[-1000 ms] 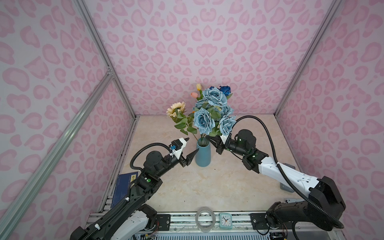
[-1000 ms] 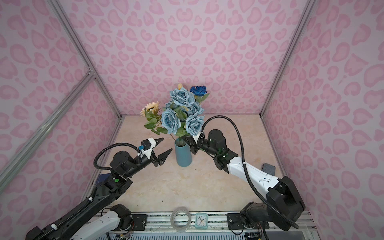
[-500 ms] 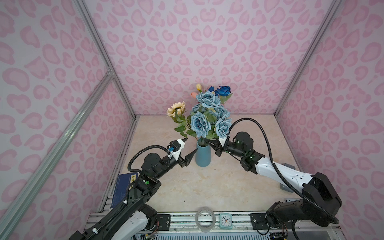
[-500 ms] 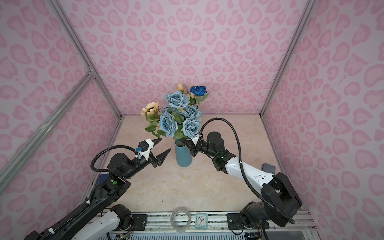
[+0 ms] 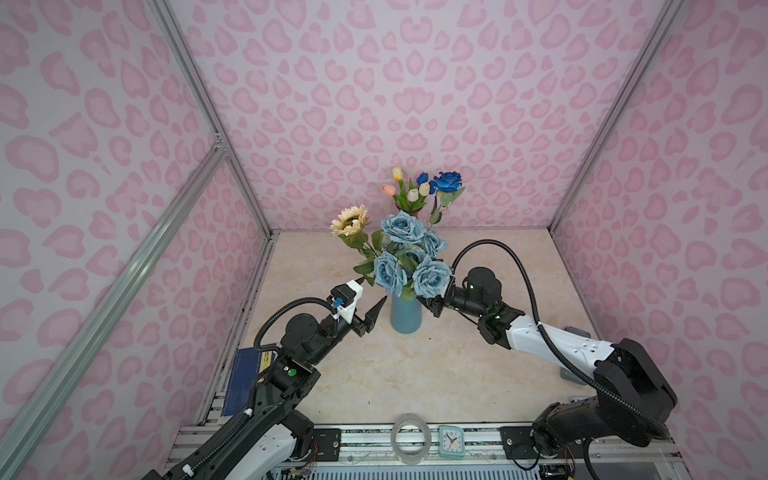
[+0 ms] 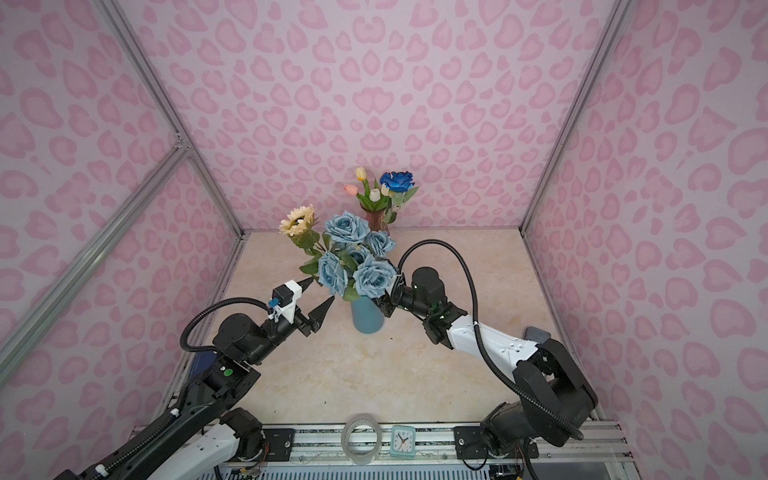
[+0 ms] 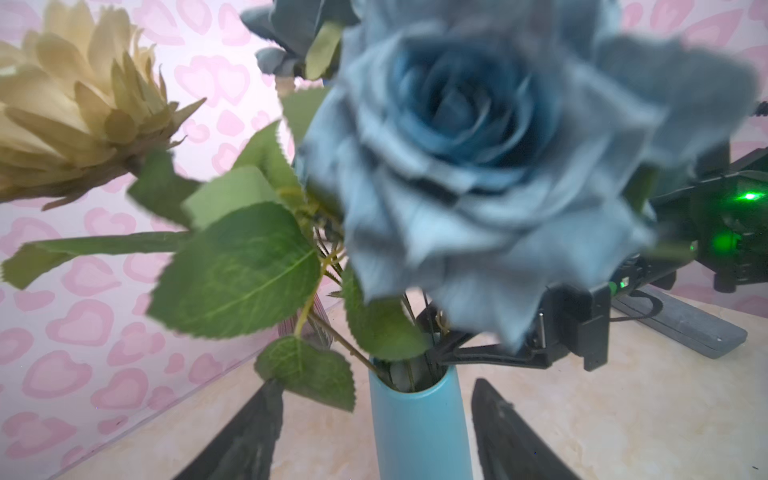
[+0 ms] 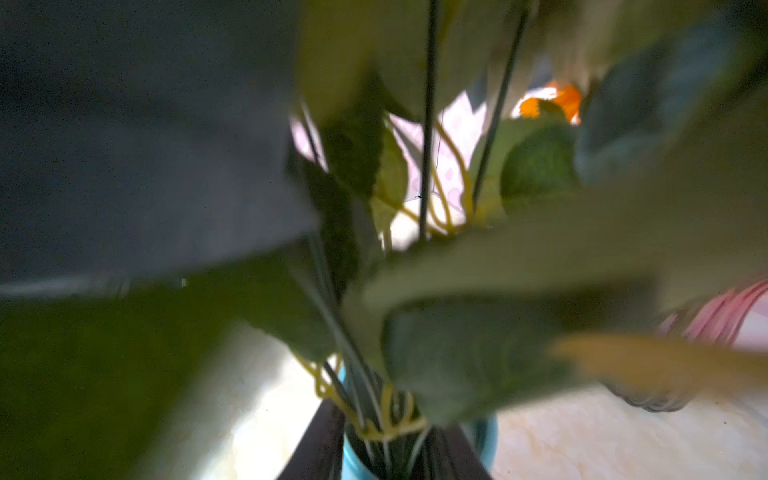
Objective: Arrange the flowers into the vase
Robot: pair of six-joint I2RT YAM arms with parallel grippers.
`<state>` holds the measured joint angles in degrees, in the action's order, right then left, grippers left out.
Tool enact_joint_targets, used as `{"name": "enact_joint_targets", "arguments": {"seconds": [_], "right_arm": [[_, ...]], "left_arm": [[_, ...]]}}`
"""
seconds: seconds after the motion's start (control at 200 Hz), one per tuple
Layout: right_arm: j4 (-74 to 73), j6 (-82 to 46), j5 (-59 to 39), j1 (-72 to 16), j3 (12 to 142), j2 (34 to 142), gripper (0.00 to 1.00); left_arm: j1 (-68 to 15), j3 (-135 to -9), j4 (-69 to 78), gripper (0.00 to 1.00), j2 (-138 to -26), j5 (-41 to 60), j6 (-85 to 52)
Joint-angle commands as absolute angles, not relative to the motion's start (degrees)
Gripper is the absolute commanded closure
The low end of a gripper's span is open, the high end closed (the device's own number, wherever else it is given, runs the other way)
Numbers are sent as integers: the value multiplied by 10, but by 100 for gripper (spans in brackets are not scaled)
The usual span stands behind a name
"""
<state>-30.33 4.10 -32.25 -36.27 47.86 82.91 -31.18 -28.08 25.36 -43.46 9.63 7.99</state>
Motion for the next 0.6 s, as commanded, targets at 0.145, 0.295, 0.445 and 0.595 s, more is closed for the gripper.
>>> {"name": "enact_joint_targets", "arguments": {"seconds": [0.145, 0.295, 0.445, 0.595], "right_arm": [[-330, 46, -302, -364, 457, 797, 53], [-318, 53, -294, -364, 445, 764, 46], [-308, 66, -278, -363, 421, 733, 39], [-312, 70, -266, -363, 391, 712, 30]], "left_arm": [[-311, -275, 282, 27, -427, 68, 86], [-311, -272, 283, 27, -426, 58, 89], [-311, -267, 285, 27, -424, 48, 91], [-311, -265, 284, 27, -419, 46, 91]]}}
